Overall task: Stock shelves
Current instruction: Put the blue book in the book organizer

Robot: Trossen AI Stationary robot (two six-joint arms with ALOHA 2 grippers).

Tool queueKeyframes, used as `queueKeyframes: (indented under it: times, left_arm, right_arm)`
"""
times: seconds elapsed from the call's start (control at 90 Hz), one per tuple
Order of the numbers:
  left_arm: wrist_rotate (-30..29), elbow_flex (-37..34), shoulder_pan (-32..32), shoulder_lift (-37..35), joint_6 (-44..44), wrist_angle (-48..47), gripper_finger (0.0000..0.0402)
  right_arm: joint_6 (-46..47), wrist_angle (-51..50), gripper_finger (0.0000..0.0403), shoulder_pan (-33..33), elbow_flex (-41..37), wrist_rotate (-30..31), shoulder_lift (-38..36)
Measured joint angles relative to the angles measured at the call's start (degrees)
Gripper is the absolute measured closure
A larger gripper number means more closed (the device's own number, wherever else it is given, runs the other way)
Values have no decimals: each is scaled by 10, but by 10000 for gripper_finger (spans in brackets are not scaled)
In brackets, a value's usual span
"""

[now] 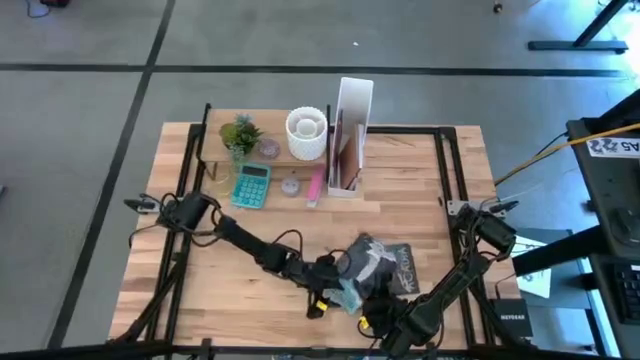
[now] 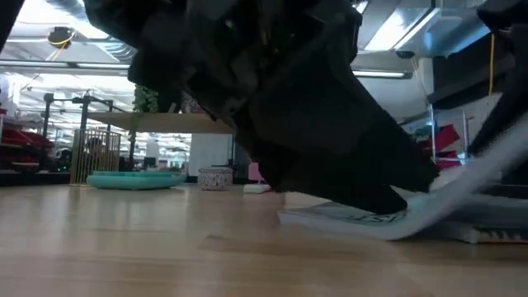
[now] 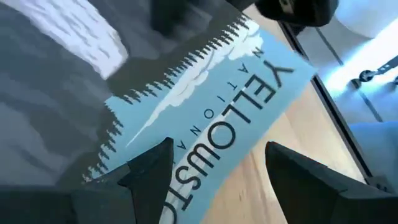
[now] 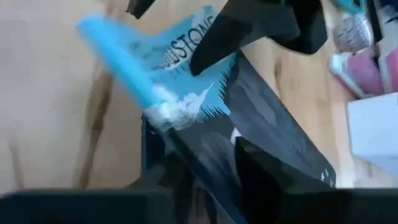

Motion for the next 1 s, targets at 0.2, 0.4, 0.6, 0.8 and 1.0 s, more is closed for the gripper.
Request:
queueKeyframes:
  times: [0.2,0.4,0.6,0.8,1.0]
  left_arm:
    - [-75,-5,-37,-56,45,-28,167]
    - [-285,3,-131,-195,146,-101,167]
    - [-581,3,-243,-277,253,-112,167]
    - [-692,-1,-294,-281,232,-133,167]
    - [-695,-28,-295,-276,117,-183,167]
  right_arm:
    - [77,-10,388,1,16,4,0]
    - [128,55,398,-12,15,168,-1]
    - [154,93,401,-37,15,412,-35]
    - [165,95,401,-95,15,453,-89]
    - [163,101,402,-171,15,456,-103]
